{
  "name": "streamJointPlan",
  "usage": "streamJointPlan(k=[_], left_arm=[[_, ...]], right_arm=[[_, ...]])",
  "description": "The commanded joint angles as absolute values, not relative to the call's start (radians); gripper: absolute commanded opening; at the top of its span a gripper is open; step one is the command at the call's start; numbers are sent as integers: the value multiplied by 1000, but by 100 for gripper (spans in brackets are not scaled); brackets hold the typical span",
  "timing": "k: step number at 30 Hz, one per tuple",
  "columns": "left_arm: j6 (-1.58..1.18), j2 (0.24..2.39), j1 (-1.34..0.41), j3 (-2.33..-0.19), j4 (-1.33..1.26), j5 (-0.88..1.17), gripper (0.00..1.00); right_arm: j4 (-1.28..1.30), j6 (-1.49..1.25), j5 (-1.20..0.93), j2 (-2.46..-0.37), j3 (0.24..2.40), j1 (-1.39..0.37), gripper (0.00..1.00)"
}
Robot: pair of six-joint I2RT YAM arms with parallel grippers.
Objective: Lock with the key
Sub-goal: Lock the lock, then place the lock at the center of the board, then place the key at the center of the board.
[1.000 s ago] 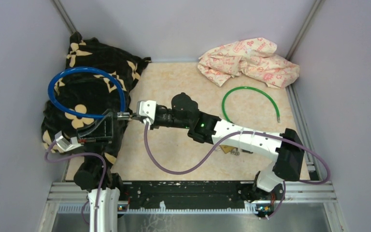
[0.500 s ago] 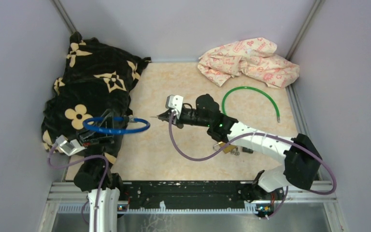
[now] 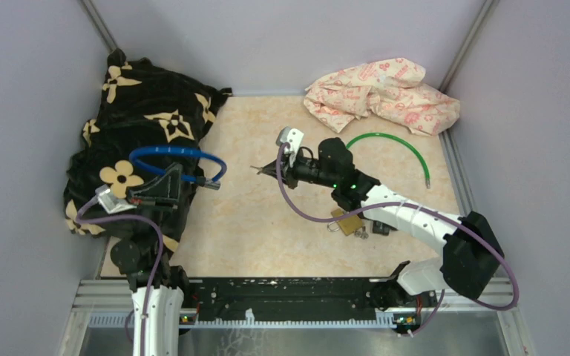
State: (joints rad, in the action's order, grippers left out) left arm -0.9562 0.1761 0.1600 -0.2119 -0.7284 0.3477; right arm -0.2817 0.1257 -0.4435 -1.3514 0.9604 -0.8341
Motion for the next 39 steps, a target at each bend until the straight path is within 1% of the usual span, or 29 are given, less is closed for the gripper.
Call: streamJointPlan(k=[1, 3, 6, 7, 10, 13, 16, 20, 21, 23, 24, 25, 27, 28, 29, 30, 31, 33, 36, 37, 39], left_arm=[[-966, 316, 156, -272, -284, 345, 0], [-900, 435, 142, -277, -244, 427, 0], [-893, 601, 112, -278, -253, 577, 0], [-883, 656, 79, -283, -250, 592, 0], [-804, 801, -94, -320, -214, 533, 0], [-806, 960, -213, -346, -291, 465, 0], [-824, 1135, -263, -392, -335, 389, 0], [-781, 1268, -352, -410, -341, 310, 1], [-773, 1284, -369, -406, -351, 286, 12], [-773, 1291, -390, -392, -356, 243, 38], [-776, 1281, -392, -383, -357, 227, 50], [-775, 1268, -393, -375, -358, 204, 60], [-770, 1225, -392, -353, -348, 166, 72], [-768, 1201, -389, -341, -340, 144, 82], [-764, 1172, -389, -327, -334, 127, 95], [-760, 1141, -386, -312, -321, 110, 98], [-765, 1111, -381, -299, -305, 90, 98], [-780, 1056, -360, -269, -288, 73, 98], [-798, 988, -322, -223, -291, 76, 98], [-802, 965, -311, -209, -296, 77, 98], [-812, 919, -293, -182, -309, 79, 98]], right_arm=[[-279, 19, -365, -1250, 932, -784, 0], [-252, 8, -314, -1219, 917, -771, 0], [-221, -24, -257, -1168, 872, -743, 0], [-211, -23, -235, -1150, 856, -738, 0], [-181, -12, -200, -1099, 818, -738, 0], [-186, -45, -236, -1099, 797, -738, 0], [-210, -121, -333, -1162, 799, -738, 0], [-238, -223, -446, -1316, 845, -738, 0], [-244, -248, -458, -1361, 859, -738, 0], [-255, -287, -475, -1451, 888, -738, 0], [-251, -299, -489, -1503, 910, -738, 0], [-231, -303, -500, -1550, 939, -738, 0], [-171, -306, -503, -1648, 1010, -738, 0], [-142, -301, -500, -1688, 1040, -738, 0], [-111, -289, -496, -1725, 1074, -738, 0], [-76, -276, -494, -1755, 1105, -738, 0], [-39, -263, -497, -1786, 1138, -737, 0], [74, -231, -490, -1835, 1213, -738, 9], [200, -181, -446, -1866, 1307, -738, 41], [245, -161, -411, -1863, 1334, -738, 49], [326, -129, -288, -1836, 1376, -729, 58]])
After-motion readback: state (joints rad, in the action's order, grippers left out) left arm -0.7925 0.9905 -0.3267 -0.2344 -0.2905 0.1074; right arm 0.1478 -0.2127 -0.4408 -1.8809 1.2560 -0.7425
